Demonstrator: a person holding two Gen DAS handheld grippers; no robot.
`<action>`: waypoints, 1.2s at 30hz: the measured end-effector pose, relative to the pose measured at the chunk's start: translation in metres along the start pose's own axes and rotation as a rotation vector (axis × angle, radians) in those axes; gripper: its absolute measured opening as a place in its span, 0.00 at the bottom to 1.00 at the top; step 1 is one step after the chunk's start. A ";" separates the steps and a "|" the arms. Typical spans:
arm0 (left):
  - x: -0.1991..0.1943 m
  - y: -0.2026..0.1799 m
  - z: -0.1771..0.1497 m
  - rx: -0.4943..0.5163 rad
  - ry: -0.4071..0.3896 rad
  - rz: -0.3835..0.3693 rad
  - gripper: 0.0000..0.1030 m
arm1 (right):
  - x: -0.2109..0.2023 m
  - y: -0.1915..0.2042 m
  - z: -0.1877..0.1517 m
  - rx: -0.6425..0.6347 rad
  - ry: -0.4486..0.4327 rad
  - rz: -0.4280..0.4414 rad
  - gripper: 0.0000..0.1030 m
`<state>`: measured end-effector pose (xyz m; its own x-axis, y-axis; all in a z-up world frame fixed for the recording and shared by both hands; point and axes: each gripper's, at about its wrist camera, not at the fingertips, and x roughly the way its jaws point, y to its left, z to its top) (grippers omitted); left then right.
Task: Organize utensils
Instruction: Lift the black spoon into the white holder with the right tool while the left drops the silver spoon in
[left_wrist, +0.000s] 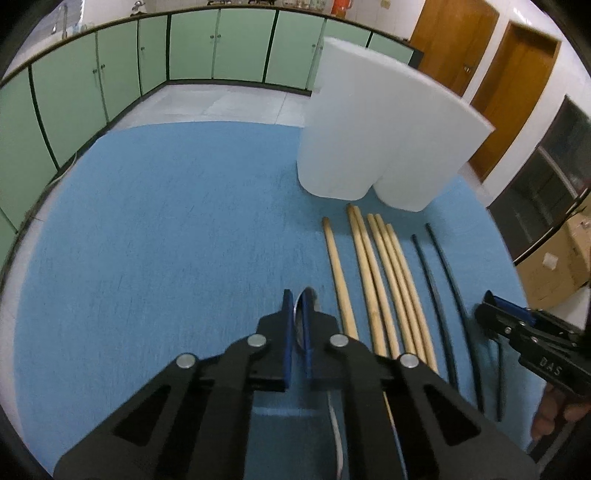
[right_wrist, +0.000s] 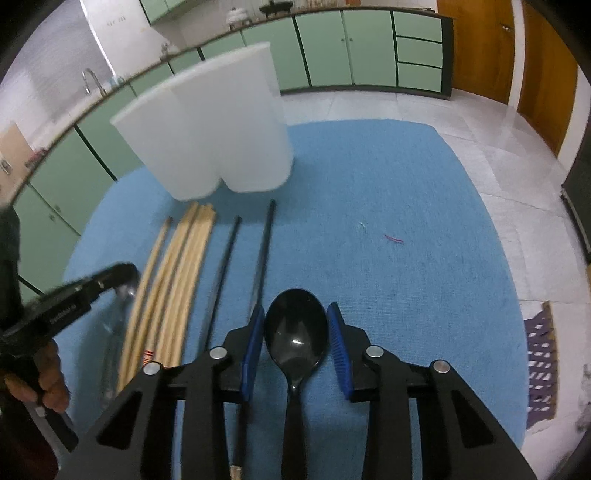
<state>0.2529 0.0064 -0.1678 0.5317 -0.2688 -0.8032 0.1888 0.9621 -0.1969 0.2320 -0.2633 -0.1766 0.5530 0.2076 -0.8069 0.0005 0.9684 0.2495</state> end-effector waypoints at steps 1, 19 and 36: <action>-0.005 0.000 -0.002 0.002 -0.019 -0.001 0.03 | -0.004 0.000 -0.001 0.000 -0.018 0.007 0.33; -0.094 -0.026 0.008 0.161 -0.426 -0.002 0.02 | -0.063 0.019 0.033 -0.086 -0.339 0.092 0.33; -0.093 -0.074 0.164 0.247 -0.814 0.028 0.02 | -0.064 0.046 0.185 -0.145 -0.693 0.161 0.33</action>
<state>0.3246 -0.0478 0.0136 0.9490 -0.2860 -0.1329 0.2913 0.9564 0.0216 0.3510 -0.2578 -0.0141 0.9378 0.2604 -0.2297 -0.2093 0.9518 0.2242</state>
